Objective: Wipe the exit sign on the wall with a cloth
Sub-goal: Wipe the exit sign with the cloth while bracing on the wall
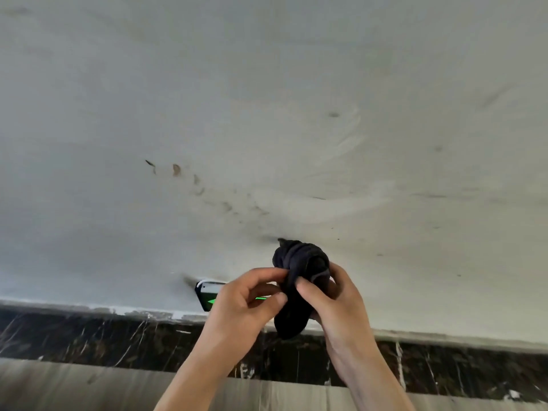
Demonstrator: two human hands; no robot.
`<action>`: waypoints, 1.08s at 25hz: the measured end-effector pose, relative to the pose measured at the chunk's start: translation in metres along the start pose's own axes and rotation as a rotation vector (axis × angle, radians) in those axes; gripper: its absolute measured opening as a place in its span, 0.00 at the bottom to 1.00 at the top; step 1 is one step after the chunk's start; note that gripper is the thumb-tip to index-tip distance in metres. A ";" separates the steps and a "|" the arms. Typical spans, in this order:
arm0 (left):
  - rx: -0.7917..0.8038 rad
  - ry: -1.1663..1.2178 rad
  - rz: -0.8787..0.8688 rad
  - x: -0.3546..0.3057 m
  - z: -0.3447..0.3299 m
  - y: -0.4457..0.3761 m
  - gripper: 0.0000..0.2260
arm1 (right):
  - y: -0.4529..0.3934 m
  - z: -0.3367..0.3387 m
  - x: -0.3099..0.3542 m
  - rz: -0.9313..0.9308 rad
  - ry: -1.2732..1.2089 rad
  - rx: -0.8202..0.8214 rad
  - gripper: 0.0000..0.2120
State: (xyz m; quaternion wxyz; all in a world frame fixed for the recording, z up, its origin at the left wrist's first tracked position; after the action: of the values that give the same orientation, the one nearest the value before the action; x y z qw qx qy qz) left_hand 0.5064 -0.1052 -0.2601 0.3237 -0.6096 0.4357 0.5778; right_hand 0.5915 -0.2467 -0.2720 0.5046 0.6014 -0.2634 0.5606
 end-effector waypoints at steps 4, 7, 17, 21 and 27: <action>-0.145 -0.122 -0.282 0.032 0.026 -0.015 0.19 | -0.025 -0.003 -0.056 0.042 -0.035 -0.075 0.14; -0.231 -0.402 -0.626 0.034 0.041 -0.022 0.10 | -0.038 0.000 -0.094 0.082 -0.096 -0.087 0.17; -0.147 -1.379 -1.546 0.019 0.025 -0.071 0.20 | -0.060 -0.005 -0.159 0.144 -0.106 -0.129 0.18; -0.132 -1.664 -1.718 0.018 0.021 -0.093 0.24 | -0.068 -0.016 -0.160 0.185 -0.150 -0.099 0.22; -0.144 -1.677 -1.761 0.024 0.021 -0.100 0.25 | -0.072 -0.036 -0.158 0.289 -0.021 -0.131 0.29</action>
State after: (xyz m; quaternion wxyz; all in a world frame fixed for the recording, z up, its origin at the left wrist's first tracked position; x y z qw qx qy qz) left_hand 0.5872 -0.0489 -0.2977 0.7515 -0.1511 -0.5040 0.3980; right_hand 0.6036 -0.2280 -0.4483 0.4542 0.5288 -0.3884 0.6026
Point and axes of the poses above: each hand's wrist, its own y-axis away from the middle knuckle, its own z-axis out of the back of the hand, x = y × z, the point moved 8 cm from there along -y, towards the middle knuckle, and after that the axes turned 15 degrees about y, right-handed, at the moved point
